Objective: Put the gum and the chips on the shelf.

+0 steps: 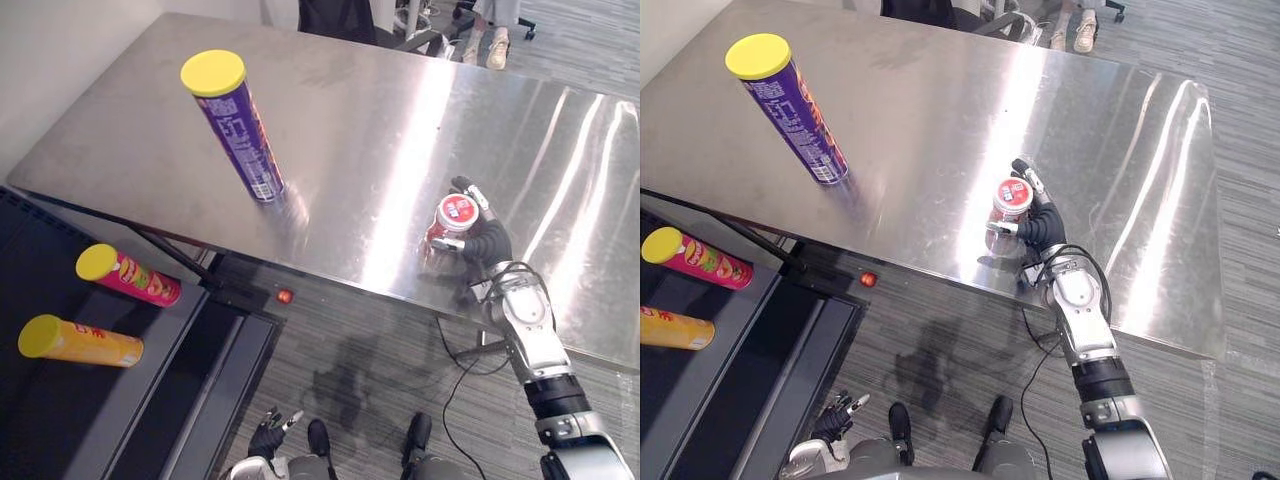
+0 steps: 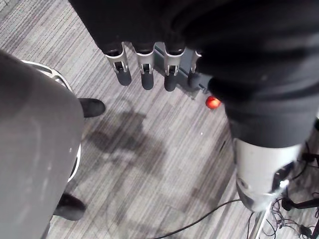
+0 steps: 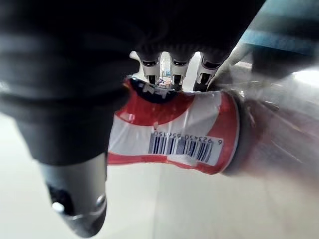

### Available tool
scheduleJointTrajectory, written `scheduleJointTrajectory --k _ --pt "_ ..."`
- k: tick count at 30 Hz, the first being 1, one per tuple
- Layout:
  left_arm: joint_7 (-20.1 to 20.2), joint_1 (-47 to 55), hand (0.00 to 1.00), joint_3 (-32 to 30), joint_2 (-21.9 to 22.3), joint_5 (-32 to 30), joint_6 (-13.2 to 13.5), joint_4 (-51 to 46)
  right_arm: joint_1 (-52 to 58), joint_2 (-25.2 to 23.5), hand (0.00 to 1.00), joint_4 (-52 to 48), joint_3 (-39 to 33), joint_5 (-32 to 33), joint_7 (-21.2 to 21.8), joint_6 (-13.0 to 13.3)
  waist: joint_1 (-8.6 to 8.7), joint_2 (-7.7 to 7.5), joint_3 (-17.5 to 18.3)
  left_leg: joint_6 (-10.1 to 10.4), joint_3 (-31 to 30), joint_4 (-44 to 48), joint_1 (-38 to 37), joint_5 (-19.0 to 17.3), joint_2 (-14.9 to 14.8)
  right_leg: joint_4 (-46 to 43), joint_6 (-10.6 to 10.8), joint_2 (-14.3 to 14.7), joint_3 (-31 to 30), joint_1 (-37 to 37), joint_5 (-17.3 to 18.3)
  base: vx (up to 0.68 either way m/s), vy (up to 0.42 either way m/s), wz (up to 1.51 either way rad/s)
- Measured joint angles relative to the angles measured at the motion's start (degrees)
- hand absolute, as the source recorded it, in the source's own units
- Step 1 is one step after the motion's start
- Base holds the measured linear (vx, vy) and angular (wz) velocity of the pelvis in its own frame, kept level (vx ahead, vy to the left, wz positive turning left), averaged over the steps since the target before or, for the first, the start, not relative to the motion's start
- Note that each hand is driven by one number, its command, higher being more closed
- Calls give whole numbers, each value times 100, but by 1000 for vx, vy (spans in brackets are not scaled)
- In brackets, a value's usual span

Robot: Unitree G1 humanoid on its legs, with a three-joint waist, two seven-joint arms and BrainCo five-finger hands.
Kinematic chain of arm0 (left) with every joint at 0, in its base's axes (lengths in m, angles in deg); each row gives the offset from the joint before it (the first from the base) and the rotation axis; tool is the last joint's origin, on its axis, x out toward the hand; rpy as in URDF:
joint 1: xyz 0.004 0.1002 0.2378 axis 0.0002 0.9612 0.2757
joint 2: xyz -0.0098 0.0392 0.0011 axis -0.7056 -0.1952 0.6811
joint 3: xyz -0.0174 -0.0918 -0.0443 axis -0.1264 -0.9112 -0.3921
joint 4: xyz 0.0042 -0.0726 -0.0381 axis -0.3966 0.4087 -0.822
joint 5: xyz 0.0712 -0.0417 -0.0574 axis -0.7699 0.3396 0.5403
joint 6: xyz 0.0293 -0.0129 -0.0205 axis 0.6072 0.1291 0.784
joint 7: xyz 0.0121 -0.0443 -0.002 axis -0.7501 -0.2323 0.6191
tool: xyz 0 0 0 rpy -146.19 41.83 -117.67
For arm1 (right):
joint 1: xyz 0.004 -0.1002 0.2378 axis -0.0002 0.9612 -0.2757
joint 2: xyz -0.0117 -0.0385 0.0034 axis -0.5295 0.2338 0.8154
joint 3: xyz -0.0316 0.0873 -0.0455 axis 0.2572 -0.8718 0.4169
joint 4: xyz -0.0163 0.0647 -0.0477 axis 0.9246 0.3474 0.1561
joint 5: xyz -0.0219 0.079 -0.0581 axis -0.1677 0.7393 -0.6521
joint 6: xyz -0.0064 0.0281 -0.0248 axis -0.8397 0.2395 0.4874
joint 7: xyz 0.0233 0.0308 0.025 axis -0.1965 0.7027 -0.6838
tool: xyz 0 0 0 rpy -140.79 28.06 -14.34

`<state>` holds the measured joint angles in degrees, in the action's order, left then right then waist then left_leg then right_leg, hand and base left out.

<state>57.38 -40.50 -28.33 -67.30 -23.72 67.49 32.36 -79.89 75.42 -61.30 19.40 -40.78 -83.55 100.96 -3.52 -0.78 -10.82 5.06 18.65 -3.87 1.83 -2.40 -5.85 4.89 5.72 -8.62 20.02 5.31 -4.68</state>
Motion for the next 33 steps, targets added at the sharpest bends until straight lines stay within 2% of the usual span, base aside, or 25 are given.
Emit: scheduleJointTrajectory --k 3,18,25,31,33 --pt "-3 -3 0 1 0 1 0 -91 -145 0 100 29 -2 -5 -48 -4 -6 -16 -110 -3 -21 -2 11 17 10 -1 0 -18 12 1 0 -22 -20 4" --pt "-43 -14 0 -132 10 -2 -5 -158 -317 -227 100 67 25 -222 -13 -25 -51 -92 -158 0 -1 -8 1 19 18 10 33 -55 -12 1 -28 0 0 0" --pt "-104 -20 0 -314 49 -229 -41 -141 173 -212 100 -1123 -47 -221 88 -27 -17 -103 -163 0 153 -2 -205 18 23 30 -5 -57 -154 -123 -78 -10 -13 -10" --pt "-105 -25 0 -460 86 -294 -46 -81 1075 -221 100 -2181 -700 -208 208 27 39 -110 -158 1 278 -3 -329 13 31 28 -6 -50 -300 -169 -78 -50 -40 -12" --pt "-98 -24 0 -529 88 -412 -46 -37 1368 -244 100 -2407 -990 -202 219 28 135 -113 -156 0 280 -4 -349 11 27 31 -6 -40 -327 -176 -78 -84 -59 -7"
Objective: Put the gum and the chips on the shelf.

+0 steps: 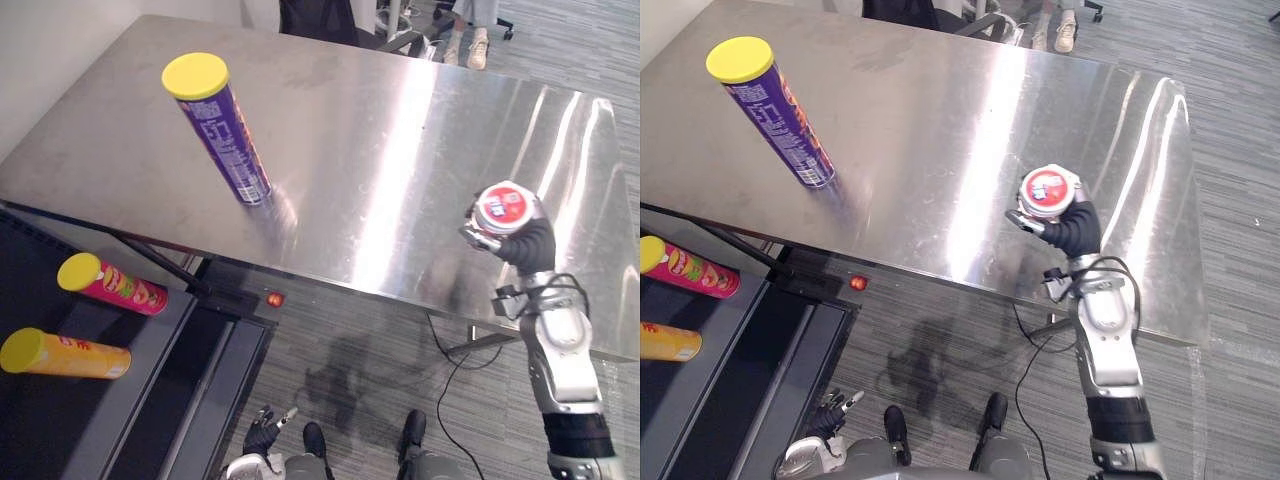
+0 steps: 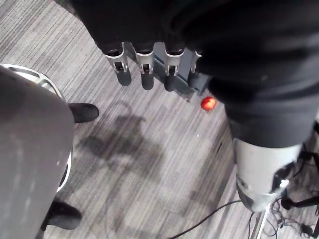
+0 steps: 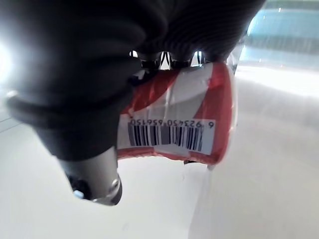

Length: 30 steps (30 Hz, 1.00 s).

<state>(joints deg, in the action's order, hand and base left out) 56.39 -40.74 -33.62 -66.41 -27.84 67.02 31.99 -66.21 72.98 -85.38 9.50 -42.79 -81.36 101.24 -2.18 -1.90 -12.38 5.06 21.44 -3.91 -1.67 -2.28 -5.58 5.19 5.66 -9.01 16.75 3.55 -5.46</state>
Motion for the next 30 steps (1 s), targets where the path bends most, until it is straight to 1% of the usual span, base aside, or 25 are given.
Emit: scheduleJointTrajectory --k 2,4,9,10,11,17,25,27,28,29,30 --pt "1 1 0 -39 4 -29 -2 10 207 -90 100 -140 -163 107 19 3 53 -1 1 1 8 -6 -44 -3 -3 9 0 9 -24 -21 0 -74 -51 -8" --pt "4 0 0 -43 11 -63 -2 21 426 -219 100 -250 -279 111 34 4 71 -7 10 6 12 -8 -93 -17 -6 60 0 23 -52 -82 0 -88 -57 -8" --pt "2 -2 0 -86 19 -201 0 156 950 -380 100 -493 -280 338 256 5 75 -37 176 -6 50 -74 -152 -40 -29 75 -3 81 -137 -76 0 -81 -53 -8" --pt "2 -1 0 -86 19 -205 0 172 991 -389 100 -525 -278 342 259 5 77 -34 203 -6 58 -83 -159 -40 -28 75 -3 81 -143 -74 0 -14 -17 -14" --pt "2 29 0 -90 14 -217 -1 212 1139 -413 100 -666 -272 351 339 5 99 -48 318 -5 131 -98 -199 -40 -21 75 -3 82 -168 -70 -1 -7 -16 -15" --pt "17 76 0 -89 9 -244 -7 240 1300 -417 100 -789 -219 447 446 5 179 -102 423 -5 174 -115 -278 -40 16 75 4 87 -269 -97 -7 0 -16 -6" --pt "3 109 0 -74 20 -251 -14 236 1455 -428 100 -755 -169 495 450 4 151 -77 491 -5 183 -78 -392 -43 1 26 4 65 -312 -198 -4 -31 -32 -2" --pt "-2 105 0 -27 25 -244 -15 237 1501 -433 100 -666 -148 495 448 3 108 -32 483 -16 183 67 -351 -112 -34 -396 -20 17 -322 -10 192 -48 -11 -2" --pt "-4 99 0 47 24 -220 -18 245 1479 -434 100 -511 -88 494 439 1 87 -5 465 -17 163 235 -313 -191 -43 -984 -24 -81 -338 210 483 -59 -4 13" --pt "-1 97 0 100 13 -162 -24 243 1465 -436 100 -343 74 494 394 0 71 -10 463 -48 122 466 -229 -300 -30 -1539 -20 -219 -334 390 783 -62 -10 20" --pt "-3 96 0 94 17 -136 -28 238 1429 -434 100 -245 165 493 379 -3 44 -14 460 -51 92 581 -182 -354 -17 -1748 -12 -265 -329 449 898 -87 -41 39"
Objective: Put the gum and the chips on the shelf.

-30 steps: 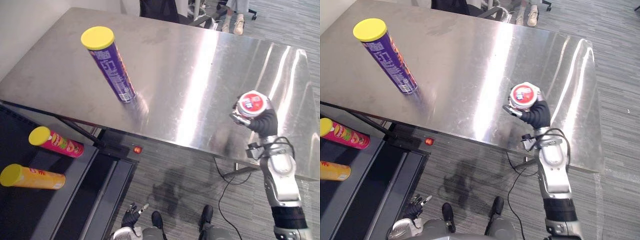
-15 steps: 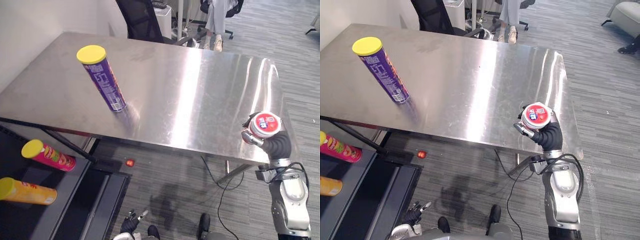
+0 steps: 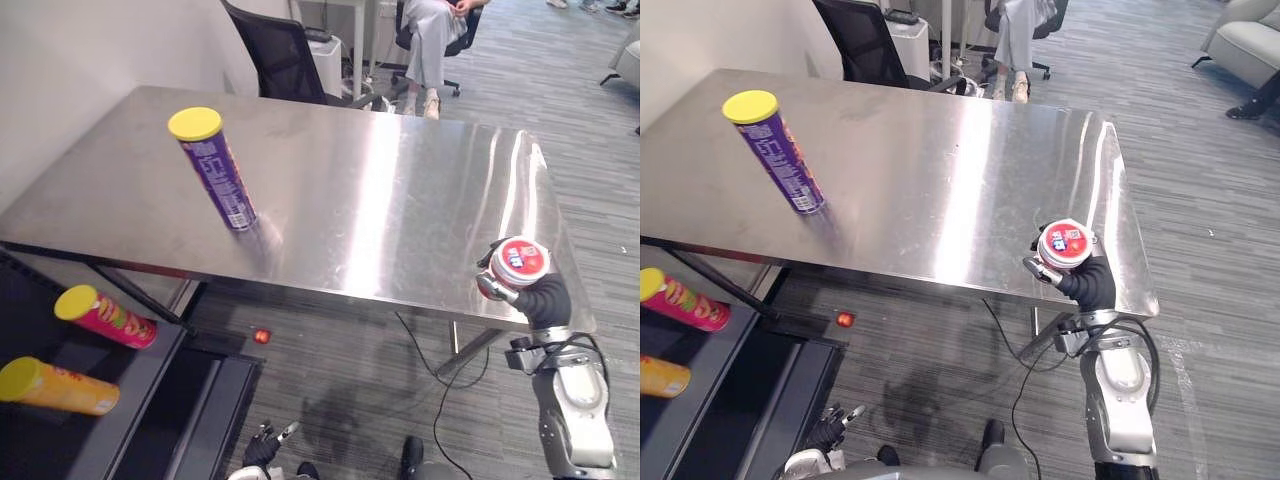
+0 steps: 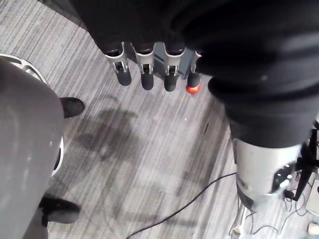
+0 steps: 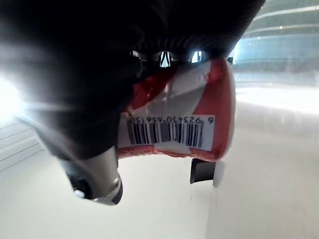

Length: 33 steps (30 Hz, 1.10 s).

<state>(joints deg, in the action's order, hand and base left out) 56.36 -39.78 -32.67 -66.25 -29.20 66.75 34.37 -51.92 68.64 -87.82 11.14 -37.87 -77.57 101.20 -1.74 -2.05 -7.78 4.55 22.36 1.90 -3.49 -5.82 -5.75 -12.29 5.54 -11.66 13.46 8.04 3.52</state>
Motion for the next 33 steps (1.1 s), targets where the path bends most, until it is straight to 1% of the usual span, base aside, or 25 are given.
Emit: scheduleJointTrajectory --k 1,3,5,6,7,8,9,10,11,12,13,14,15,16,17,18,20,21,22,25,26,27,30,32,33 --pt "-1 2 0 -3 0 159 -13 2 -114 1 100 208 214 0 -26 -3 -9 19 -9 -9 -163 244 123 -83 1 -213 4 -84 67 31 126 -93 -54 56" --pt "-1 -1 0 -12 10 344 -52 -4 -310 5 100 435 556 -5 -72 -6 -29 100 -33 -17 -517 363 386 -56 -42 -110 -2 -100 394 -39 128 -97 -66 88" --pt "0 -18 0 -37 12 444 -52 -15 -423 -53 100 495 780 -5 -172 -5 -71 171 -30 26 -1214 273 806 274 -95 218 -78 -38 1161 -175 36 -98 -115 147" --pt "-1 -28 0 -35 16 441 -51 -21 -450 -53 100 495 790 -5 -184 -5 -91 187 -25 55 -1388 190 925 393 -102 229 -98 -23 1362 -167 37 -77 -124 159" --pt "-1 -45 0 -49 15 442 -52 -83 -532 -29 100 495 761 -6 -215 -8 -169 229 -54 65 -1537 -29 1076 642 -158 145 -214 5 1747 -125 78 -96 -131 138" --pt "1 -54 0 -131 7 432 -54 -128 -640 9 100 491 693 -19 -246 -10 -290 306 -90 -182 -1464 -329 1156 822 -199 105 -319 25 2149 -145 117 -120 -123 132" --pt "-2 -63 0 -143 5 431 -61 -112 -679 19 100 490 612 -40 -274 -10 -316 329 -94 -535 -1145 -489 1122 828 -279 124 -345 27 2342 -174 134 -74 -149 156" --pt "0 -90 0 -158 -13 428 -64 -22 -694 37 100 486 431 -56 -351 -7 -287 315 -91 -1109 -162 -531 1090 438 -439 304 -384 -32 2796 -349 106 -18 -56 188" --pt "5 -104 0 -245 -4 440 -66 -15 -751 66 100 528 261 -61 -423 1 -249 309 -122 -1177 638 -94 1202 335 -633 267 -424 -204 3182 -474 130 33 -2 180" --pt "3 -84 0 -295 23 442 -57 -33 -810 98 100 585 178 -62 -436 -5 -299 346 -116 -1200 925 354 1266 491 -743 127 -468 -275 3325 -473 186 13 49 128" --pt "10 -22 0 -316 39 431 -57 -71 -869 169 100 592 21 -66 -475 -9 -355 475 -90 -1172 1231 824 1294 1175 -861 -122 -458 -330 3472 -503 297 -19 -10 131" --pt "35 34 0 -277 14 424 -94 -118 -826 180 100 557 -141 -66 -517 11 -236 524 -84 -952 1283 686 1384 1588 -764 -110 -474 -353 3637 -635 423 -129 -31 166" --pt "70 132 0 -379 -67 419 -77 -170 -699 90 100 554 -228 -71 -521 12 -194 366 -52 -913 1097 184 1299 1804 -575 284 -430 -329 3902 -745 415 -134 -30 149" --pt "79 101 0 -465 -88 411 -102 -133 -683 31 100 555 -270 -84 -502 6 -214 385 -40 -880 1213 509 1298 1391 -653 289 -469 -337 4071 -753 388 -130 -37 101" --pt "107 208 0 -479 -107 380 -169 -15 -605 -75 100 501 -354 -97 -505 6 -186 367 -39 -694 1352 1056 1236 911 -740 185 -479 -386 4240 -744 394 -17 -11 86" --pt "127 356 0 -478 -41 347 -190 0 -483 -81 100 489 -442 -101 -509 4 -100 427 -22 -414 1411 870 1060 786 -735 45 -483 -402 4448 -743 395 -24 22 96" --pt "149 406 0 -455 33 308 -212 45 -348 -84 100 493 -677 -163 -527 -14 1 566 0 -197 1428 202 888 791 -682 -205 -502 -436 4794 -687 407 -55 122 91" --pt "148 370 0 -455 19 297 -212 110 -347 -87 100 493 -733 -178 -529 -15 2 581 9 -185 1462 74 888 782 -647 -290 -509 -490 4857 -651 414 -126 168 76" --pt "153 295 0 -457 -42 200 -211 170 -354 -90 100 493 -809 -181 -539 -14 12 542 -12 -173 1461 -136 877 779 -541 -515 -513 -643 4965 -617 420 -148 175 43" --pt "131 296 0 -453 -205 93 -210 160 -357 -167 100 490 -765 -260 -542 -14 -5 269 -42 -240 1407 -403 821 807 -228 -718 -463 -950 5024 -632 384 -130 173 32" --pt "122 295 0 -452 -261 90 -210 158 -358 -226 100 490 -765 -280 -560 -13 2 197 -40 -270 1330 -490 823 798 -108 -716 -408 -1038 5027 -631 339 -109 163 24" --pt "121 284 0 -452 -285 90 -210 154 -347 -233 100 490 -764 -281 -567 -13 4 174 -52 -308 1317 -506 831 774 -70 -706 -390 -1066 5027 -631 298 -96 149 21" --pt "114 280 0 -450 -384 87 -210 156 -310 -247 100 501 -711 -295 -639 -16 -5 129 -77 -316 1341 -585 853 768 38 -426 -336 -991 4933 -630 61 -81 118 7" --pt "101 314 0 -486 -416 94 -209 157 -302 -307 100 517 -510 -303 -637 -17 -26 126 -80 -315 1474 -647 836 769 25 -23 -318 -779 4788 -616 -165 -46 52 -23" --pt "102 316 0 -515 -411 94 -209 157 -293 -325 100 518 -474 -309 -637 -18 -25 126 -81 -315 1491 -668 830 769 26 59 -302 -731 4730 -614 -176 -33 17 -22"
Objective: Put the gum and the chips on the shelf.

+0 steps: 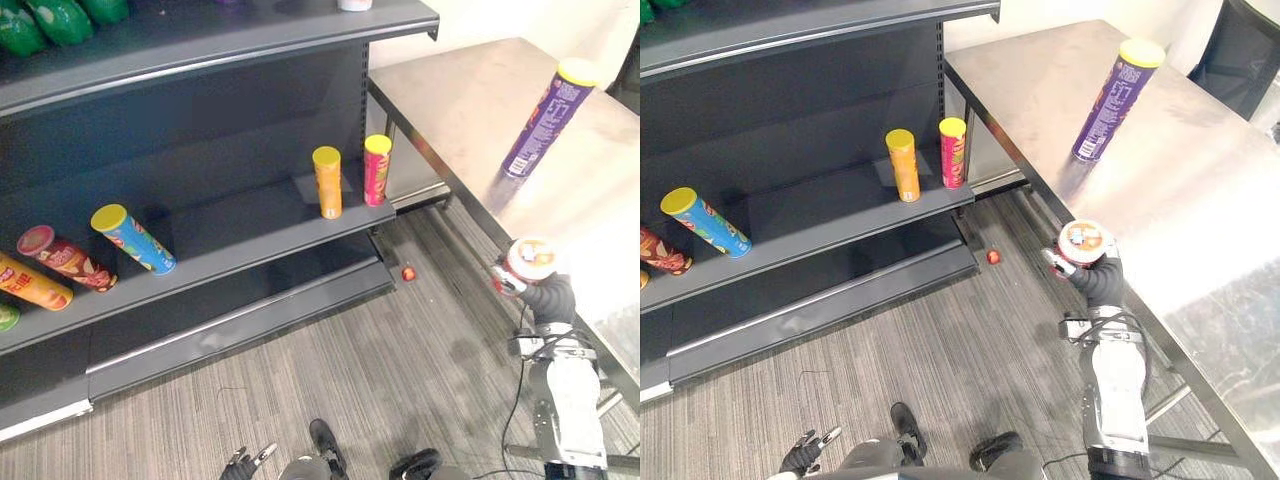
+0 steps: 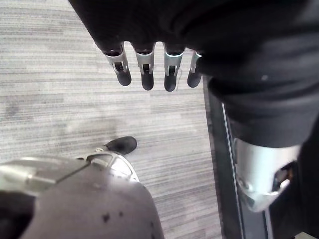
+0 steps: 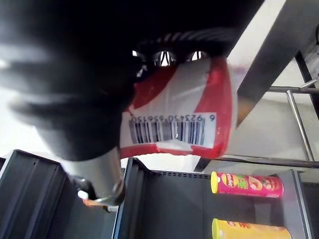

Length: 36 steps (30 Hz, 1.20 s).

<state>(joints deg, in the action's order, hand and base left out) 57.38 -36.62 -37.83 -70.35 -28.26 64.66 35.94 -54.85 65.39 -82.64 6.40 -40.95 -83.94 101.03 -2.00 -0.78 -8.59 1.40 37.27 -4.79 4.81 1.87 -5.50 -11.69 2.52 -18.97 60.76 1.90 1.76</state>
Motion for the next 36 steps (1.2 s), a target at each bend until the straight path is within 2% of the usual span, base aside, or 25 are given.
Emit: scheduleJointTrajectory --k 3,5,10,13,14,15,16,17,18,19,20,24,25,26,27,28,30,32,36 --pt "15 2 0 -174 45 5 2 -5 48 -3 100 30 82 -107 44 -2 0 -8 -3 0 92 -18 -18 2 -30 189 15 138 -149 0 -40 9 -24 -14" --pt "25 1 0 -198 75 21 2 -11 38 2 100 100 135 -108 103 -2 -7 -10 -6 -53 99 -84 -29 125 -58 214 -11 204 -145 0 -59 61 -43 -3" --pt "58 -58 0 -214 146 123 13 -91 -189 17 100 340 597 -144 138 -14 -67 -164 -91 -135 -62 49 119 208 -126 195 -11 225 -113 -15 -62 84 -56 18" --pt "63 -49 0 -216 151 294 12 -184 -314 20 100 340 975 -208 289 -27 -267 -205 -128 -164 -237 -12 112 180 -65 39 20 126 -121 -81 -83 86 -16 37" --pt "60 -41 0 -216 148 342 14 -186 -311 17 100 342 1111 -213 341 -69 -309 -192 -123 -201 -392 -44 62 156 -16 -252 20 -16 -216 -117 -83 151 42 70" --pt "40 -3 0 -154 129 344 29 -192 -315 19 100 340 1196 -219 396 -110 -314 -179 -137 -233 -626 -51 -44 80 58 -803 -10 -228 -814 -27 -95 154 70 74" --pt "31 18 0 -129 129 345 38 -190 -307 19 100 342 1220 -221 418 -121 -308 -165 -150 -279 -779 -50 -98 45 95 -1247 -177 -357 -1425 138 -141 183 102 81" --pt "9 12 0 -7 136 346 42 -186 -281 0 100 353 1226 -220 473 -122 -263 -41 -223 -356 -1044 -10 -134 -28 59 -1719 -336 -149 -2896 614 223 119 69 78" --pt "-3 -6 0 45 118 345 48 -186 -270 5 100 352 1232 -220 487 -124 -247 6 -252 -356 -1219 0 -140 -59 8 -1648 -236 172 -3658 741 399 148 48 127" --pt "-7 -20 0 64 -15 344 65 -142 -197 0 100 336 1260 -217 494 -130 -161 19 -270 -340 -1530 -22 -197 -73 -3 -1385 -59 773 -4978 928 571 125 2 127" --pt "-17 -19 0 54 -31 343 68 -61 -135 -7 100 314 1287 -216 497 -130 -124 0 -283 -338 -1711 -34 -261 -90 64 -1212 -46 911 -5371 976 563 133 -7 121" --pt "-105 -25 0 54 -92 332 61 56 24 -5 100 277 1337 -210 535 -130 27 -175 -270 -201 -2370 29 -402 -113 246 -514 170 1223 -6235 1156 418 158 -81 107" --pt "-106 -35 0 53 -104 329 61 60 107 -6 100 219 1328 -206 577 -129 43 -252 -267 -138 -2545 56 -404 -139 324 -326 307 1223 -6490 1184 291 240 -186 105" --pt "-105 -40 0 49 -112 329 60 67 212 -11 100 142 1326 -206 627 -131 47 -410 -224 -54 -2728 78 -415 -175 445 -178 353 1127 -6662 1159 -1 256 -210 99" --pt "-106 -55 0 27 -105 332 58 106 243 -4 100 116 1315 -205 644 -132 24 -439 -214 26 -2810 74 -456 -196 458 -119 480 1086 -6640 1051 187 193 -172 61" --pt "-100 -57 0 2 -32 330 58 133 219 1 100 116 1301 -204 650 -137 13 -356 -232 68 -2836 67 -474 -197 392 -13 468 1136 -6577 969 192 169 -169 25" --pt "-83 -43 0 -180 199 332 46 256 169 15 100 93 1203 -190 662 -143 52 -62 -214 220 -2882 -81 -523 -179 145 210 429 1321 -6337 777 184 163 -179 22" --pt "-65 -55 0 -182 216 303 47 265 261 16 100 83 1002 -168 679 -150 93 20 -197 293 -2992 -80 -513 -187 23 336 372 1398 -6073 596 218 139 -155 53" --pt "4 -161 0 -191 184 288 41 263 393 -3 100 63 759 -76 668 -148 174 14 -191 392 -3434 -48 -437 -123 -46 488 278 1395 -5488 304 283 97 -73 66"
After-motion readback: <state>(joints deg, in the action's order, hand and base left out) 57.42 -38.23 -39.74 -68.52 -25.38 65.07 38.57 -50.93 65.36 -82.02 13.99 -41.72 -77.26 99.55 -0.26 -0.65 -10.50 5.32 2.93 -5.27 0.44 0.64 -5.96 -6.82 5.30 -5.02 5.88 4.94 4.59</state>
